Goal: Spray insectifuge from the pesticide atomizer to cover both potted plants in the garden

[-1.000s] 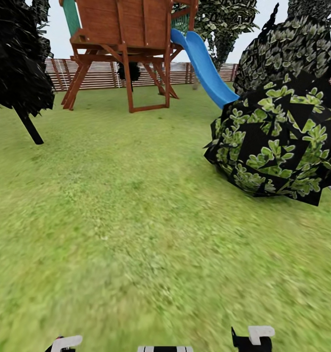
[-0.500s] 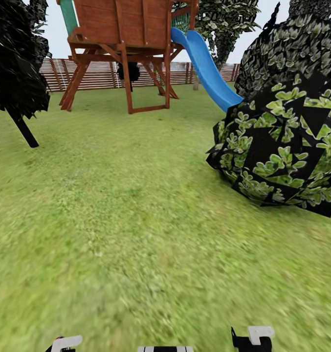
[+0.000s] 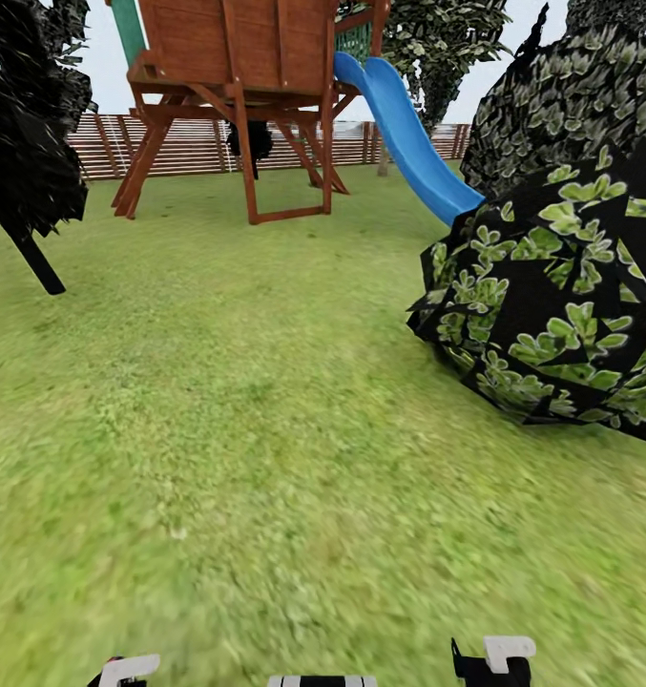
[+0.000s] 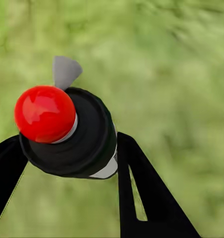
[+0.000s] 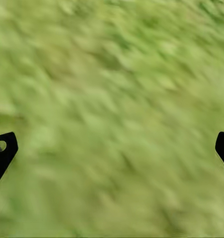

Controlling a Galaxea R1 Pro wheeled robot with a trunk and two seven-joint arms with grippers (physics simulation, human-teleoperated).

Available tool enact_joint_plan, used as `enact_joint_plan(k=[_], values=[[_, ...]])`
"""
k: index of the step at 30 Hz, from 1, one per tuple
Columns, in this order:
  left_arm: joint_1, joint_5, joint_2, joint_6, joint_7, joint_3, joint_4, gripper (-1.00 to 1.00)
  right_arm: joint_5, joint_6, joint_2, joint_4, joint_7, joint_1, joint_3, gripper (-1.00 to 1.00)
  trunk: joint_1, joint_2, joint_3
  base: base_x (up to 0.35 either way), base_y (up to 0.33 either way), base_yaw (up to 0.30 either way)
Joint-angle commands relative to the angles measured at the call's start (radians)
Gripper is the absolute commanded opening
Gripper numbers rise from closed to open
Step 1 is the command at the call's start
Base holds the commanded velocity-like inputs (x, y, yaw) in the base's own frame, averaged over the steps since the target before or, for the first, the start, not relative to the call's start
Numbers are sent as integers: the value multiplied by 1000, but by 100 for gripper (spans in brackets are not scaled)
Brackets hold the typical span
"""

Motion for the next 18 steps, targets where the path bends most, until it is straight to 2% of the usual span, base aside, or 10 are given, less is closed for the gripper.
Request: enact_joint_plan(k=[1, 18], values=[[-1, -11, 0, -5, 2, 6, 1, -100, -6, -2, 0, 0, -4, 0, 9, 100, 0, 0, -1, 335, 0, 0], [-1, -11, -2, -5, 1, 6, 2, -100, -6, -2, 0, 0, -4, 0, 9, 100, 0, 0, -1, 335, 0, 0]])
